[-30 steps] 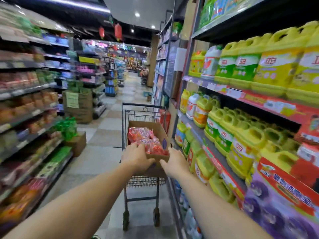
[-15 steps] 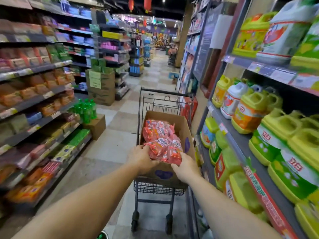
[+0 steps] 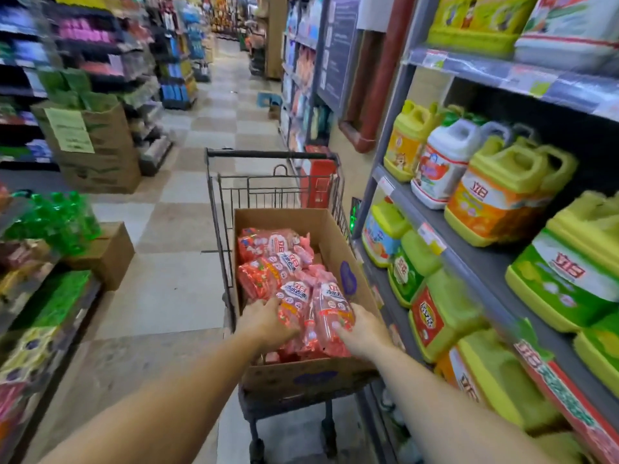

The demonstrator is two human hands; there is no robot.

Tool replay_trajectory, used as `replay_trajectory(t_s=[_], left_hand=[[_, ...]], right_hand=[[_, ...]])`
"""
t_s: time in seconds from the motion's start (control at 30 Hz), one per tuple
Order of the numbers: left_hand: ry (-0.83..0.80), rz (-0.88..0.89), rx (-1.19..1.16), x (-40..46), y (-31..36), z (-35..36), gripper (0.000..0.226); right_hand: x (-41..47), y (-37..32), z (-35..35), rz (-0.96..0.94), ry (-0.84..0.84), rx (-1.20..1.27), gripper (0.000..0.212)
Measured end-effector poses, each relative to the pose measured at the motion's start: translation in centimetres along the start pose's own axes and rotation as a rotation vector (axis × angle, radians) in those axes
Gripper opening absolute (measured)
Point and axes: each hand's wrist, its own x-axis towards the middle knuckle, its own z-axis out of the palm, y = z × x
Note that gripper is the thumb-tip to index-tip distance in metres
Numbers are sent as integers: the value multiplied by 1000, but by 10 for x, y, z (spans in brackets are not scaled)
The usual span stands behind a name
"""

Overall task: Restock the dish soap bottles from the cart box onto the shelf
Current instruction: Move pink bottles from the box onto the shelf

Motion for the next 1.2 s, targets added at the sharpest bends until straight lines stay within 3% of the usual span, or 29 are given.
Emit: replay_trajectory(t_s=[0.13,0.27,0.57,0.7,0.83,0.93,1.0,1.1,1.2], left_hand=[[-106,29,-33,29,-1,20,93],[-190,17,-53,49,8,43,82],[-398,-115,-175,83,47,73,89],[-452,-222,-304,94,64,79,50],[-489,-327,-505,97,57,88,91],[-502,-341,-601,95,55,93,82],[-514,-382,-651,94,55,93,99],[-541,-437,-748,94,54,92,97],[-563,-406,-781,93,51,87,101]], right_hand=[[29,14,4,126,-48,20,73],[61,29,10,166,-89,-3,73],[169,48,20,132,-317,155,88],[199,45,16,105,-467,205,46],[218,43,24,102,-536,203,40],[229,47,23,116,-634,216,24],[231,46,20,140,-681,240,29],[230,44,20,168,-684,289,45],[219,40,15,164,-643,407,38]])
